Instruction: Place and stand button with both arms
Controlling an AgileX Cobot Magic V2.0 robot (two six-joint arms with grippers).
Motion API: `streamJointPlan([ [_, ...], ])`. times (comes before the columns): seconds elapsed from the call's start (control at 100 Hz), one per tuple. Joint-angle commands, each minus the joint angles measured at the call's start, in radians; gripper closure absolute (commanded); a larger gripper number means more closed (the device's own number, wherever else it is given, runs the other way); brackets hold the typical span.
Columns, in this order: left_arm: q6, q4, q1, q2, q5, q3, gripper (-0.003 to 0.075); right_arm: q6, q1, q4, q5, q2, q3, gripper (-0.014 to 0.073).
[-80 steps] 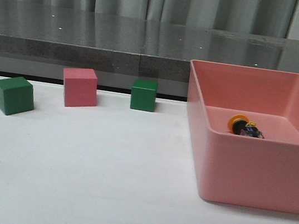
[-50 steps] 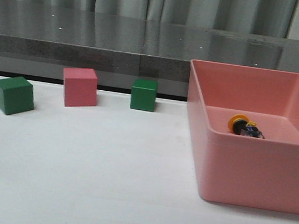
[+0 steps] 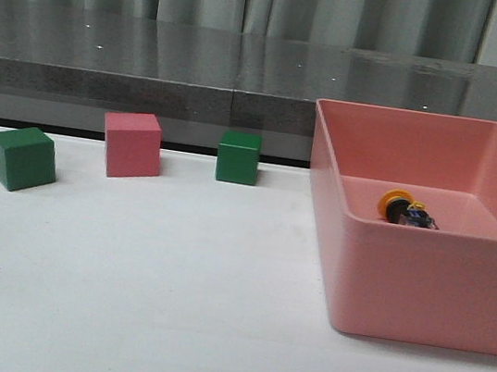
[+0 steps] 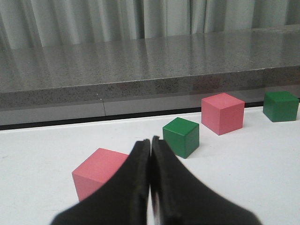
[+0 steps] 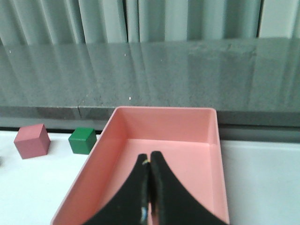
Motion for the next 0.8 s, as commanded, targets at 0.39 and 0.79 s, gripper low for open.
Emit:
streamJointPlan([
  [0.39,-0.011,-0.003,0.000,-0.032,-0.083,0.046,0.0740,-0.054,0.003,0.092,0.092,0.797,-0.466,0.0650],
  [0.79,-0.011,-0.003,0.000,-0.032,-0.083,0.046,0.0740,-0.210,0.077,0.092,0.066,1.165,-0.600,0.0038],
])
